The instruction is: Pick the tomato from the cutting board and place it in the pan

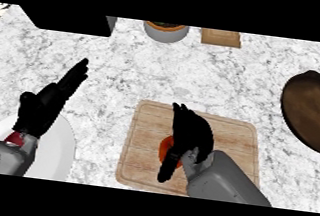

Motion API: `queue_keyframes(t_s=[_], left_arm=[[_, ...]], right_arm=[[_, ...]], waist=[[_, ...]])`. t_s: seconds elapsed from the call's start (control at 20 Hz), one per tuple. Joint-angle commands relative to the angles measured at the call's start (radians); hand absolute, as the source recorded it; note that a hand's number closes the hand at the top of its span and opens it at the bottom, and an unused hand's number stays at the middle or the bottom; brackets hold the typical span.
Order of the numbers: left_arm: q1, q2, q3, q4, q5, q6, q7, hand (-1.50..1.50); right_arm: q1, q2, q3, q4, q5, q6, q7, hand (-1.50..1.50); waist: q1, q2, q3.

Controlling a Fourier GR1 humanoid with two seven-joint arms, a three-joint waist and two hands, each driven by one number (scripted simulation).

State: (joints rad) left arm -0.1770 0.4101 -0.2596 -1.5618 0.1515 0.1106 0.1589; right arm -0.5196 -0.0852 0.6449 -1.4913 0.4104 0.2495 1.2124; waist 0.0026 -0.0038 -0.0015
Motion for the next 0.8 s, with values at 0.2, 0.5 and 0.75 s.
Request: queue_keyframes(t_s=[0.2, 0.5, 0.75], left_arm=[[-0.005, -0.012, 0.018, -0.007, 0.001, -0.021, 0.016, 0.00], [0.020, -0.012, 0.033, -0.058, -0.019, -0.011, 0.047, 0.00], [-0.007, -0.048, 0.043, 0.032, -0.034, -0.042, -0.010, 0.00]], right_arm=[[0.020, 0.048, 0.022, 0.029, 0.054, 0.056, 0.210, -1.50], [0.034, 0.056, 0.009, 0.137, 0.115, 0.038, 0.099, -1.50], [0.035, 0.076, 0.014, 0.181, 0.098, 0.099, -0.022, 1.50]], waist=[[-0.005, 0.001, 0.001], [0.005, 0.002, 0.001], [0.001, 0.005, 0.001]])
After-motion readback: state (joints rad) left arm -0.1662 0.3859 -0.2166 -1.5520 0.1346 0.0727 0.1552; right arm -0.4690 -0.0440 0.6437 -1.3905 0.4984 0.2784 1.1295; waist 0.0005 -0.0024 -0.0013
